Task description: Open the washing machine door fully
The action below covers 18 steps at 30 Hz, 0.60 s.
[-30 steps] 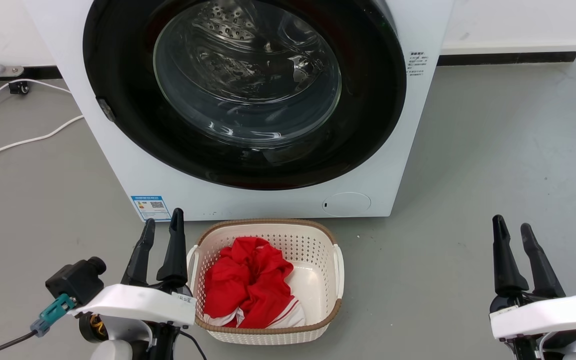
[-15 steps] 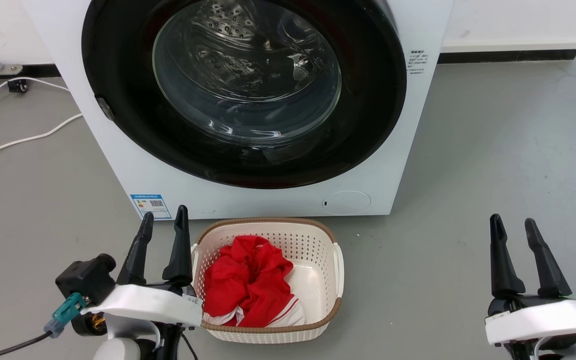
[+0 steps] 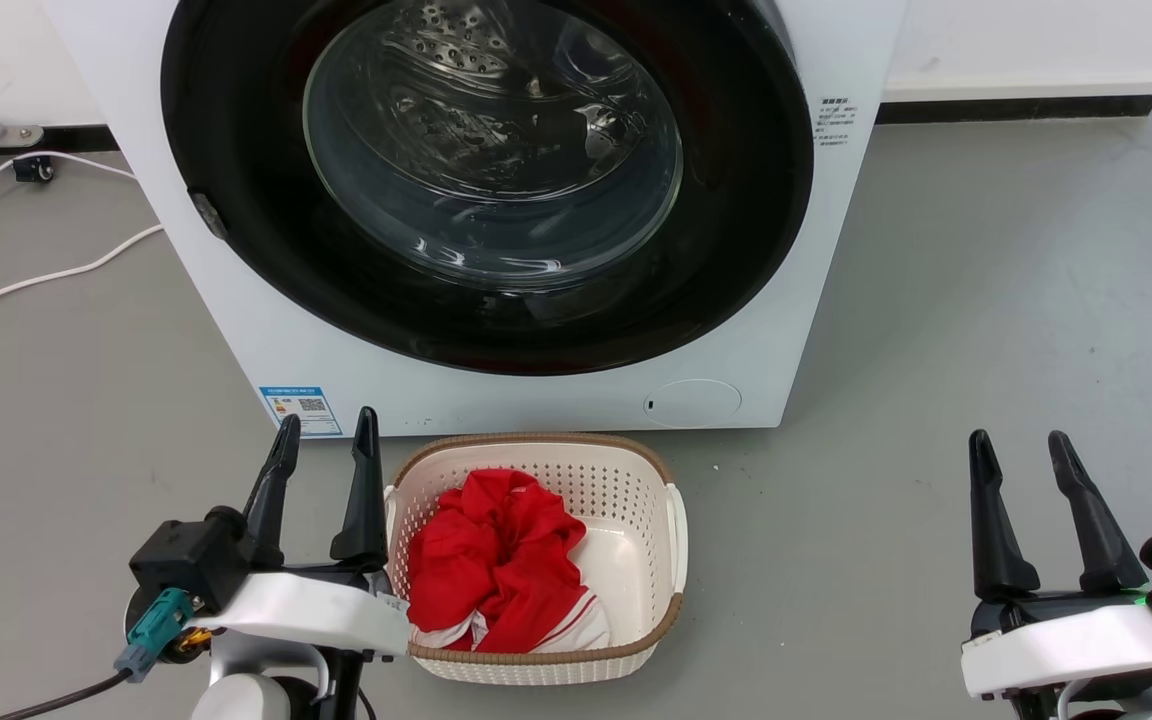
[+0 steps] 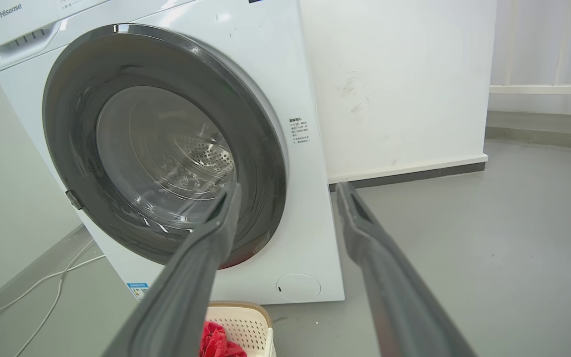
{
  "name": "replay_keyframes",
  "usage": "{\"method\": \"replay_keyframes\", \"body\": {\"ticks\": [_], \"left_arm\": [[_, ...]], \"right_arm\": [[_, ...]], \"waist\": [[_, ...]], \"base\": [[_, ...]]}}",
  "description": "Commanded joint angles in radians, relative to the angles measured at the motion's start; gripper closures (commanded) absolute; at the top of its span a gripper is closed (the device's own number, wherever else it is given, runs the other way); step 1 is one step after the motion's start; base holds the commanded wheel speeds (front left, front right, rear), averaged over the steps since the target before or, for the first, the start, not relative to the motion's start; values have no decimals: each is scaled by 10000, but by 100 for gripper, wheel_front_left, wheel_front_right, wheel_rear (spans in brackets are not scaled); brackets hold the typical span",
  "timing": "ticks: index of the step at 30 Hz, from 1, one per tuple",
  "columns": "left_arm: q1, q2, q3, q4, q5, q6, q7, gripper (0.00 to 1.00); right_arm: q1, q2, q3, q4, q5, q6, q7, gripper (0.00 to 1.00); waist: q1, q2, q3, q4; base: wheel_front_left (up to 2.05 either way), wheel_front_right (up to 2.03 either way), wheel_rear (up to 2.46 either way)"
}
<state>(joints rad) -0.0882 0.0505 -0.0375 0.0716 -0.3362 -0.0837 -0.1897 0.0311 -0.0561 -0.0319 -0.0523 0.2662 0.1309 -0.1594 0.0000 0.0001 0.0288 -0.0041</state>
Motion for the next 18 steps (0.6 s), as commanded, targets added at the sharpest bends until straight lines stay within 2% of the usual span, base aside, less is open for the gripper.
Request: {"method": "replay_keyframes", "body": {"ticks": [1,18], "left_arm": [[-72,34,-17,-104,219,45,-101,0],[55,81,-14,-51,1718,169,-447,0]], "right_arm": [[40,28,6,-135,-206,-2,-66,0],[198,55,-47,-371,-1614,-3,-78,0]], "waist": [[0,-1,10,-7],[0,-1,55,-66]], "base": [[0,0,0],[0,0,0]]}}
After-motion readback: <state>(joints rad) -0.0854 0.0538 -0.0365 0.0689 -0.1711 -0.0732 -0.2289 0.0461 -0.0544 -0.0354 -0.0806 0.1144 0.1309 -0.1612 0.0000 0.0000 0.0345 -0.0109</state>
